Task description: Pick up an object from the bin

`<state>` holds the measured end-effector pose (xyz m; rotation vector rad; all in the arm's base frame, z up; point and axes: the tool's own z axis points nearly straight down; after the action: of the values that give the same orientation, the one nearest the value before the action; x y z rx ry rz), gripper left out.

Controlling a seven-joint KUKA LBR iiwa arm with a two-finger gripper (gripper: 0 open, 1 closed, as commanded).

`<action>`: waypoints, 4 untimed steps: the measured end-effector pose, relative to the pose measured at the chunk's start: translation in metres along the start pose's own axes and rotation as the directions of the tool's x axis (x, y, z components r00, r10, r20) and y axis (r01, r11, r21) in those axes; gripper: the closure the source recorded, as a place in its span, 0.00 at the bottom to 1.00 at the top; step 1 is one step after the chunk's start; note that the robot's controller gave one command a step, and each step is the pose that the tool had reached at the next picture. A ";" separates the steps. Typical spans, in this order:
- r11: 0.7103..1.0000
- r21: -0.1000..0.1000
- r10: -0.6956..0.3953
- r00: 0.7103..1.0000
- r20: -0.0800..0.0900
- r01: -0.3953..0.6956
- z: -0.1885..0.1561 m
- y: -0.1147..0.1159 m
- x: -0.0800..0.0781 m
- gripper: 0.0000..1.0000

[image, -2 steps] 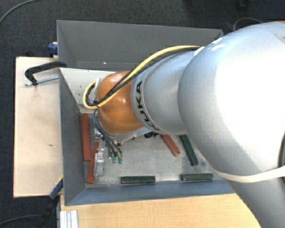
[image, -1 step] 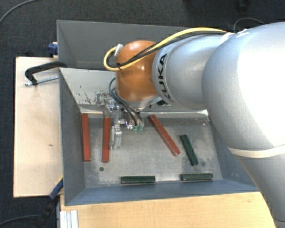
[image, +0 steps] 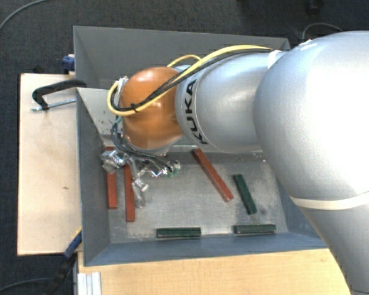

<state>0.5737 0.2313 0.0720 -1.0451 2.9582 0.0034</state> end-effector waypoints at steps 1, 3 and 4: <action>1.000 0.006 0.004 1.000 0.001 -0.004 -0.002 -0.005 0.000 1.00; 0.864 0.004 -0.504 0.863 0.004 0.504 0.000 -0.021 -0.011 0.00; 0.864 0.006 -0.503 0.864 0.009 0.503 -0.004 -0.020 -0.013 1.00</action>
Offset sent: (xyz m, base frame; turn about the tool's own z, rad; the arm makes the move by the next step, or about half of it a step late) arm 0.0000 0.0000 0.0000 0.0000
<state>0.5965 0.2239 0.0758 -1.7738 2.5738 0.0024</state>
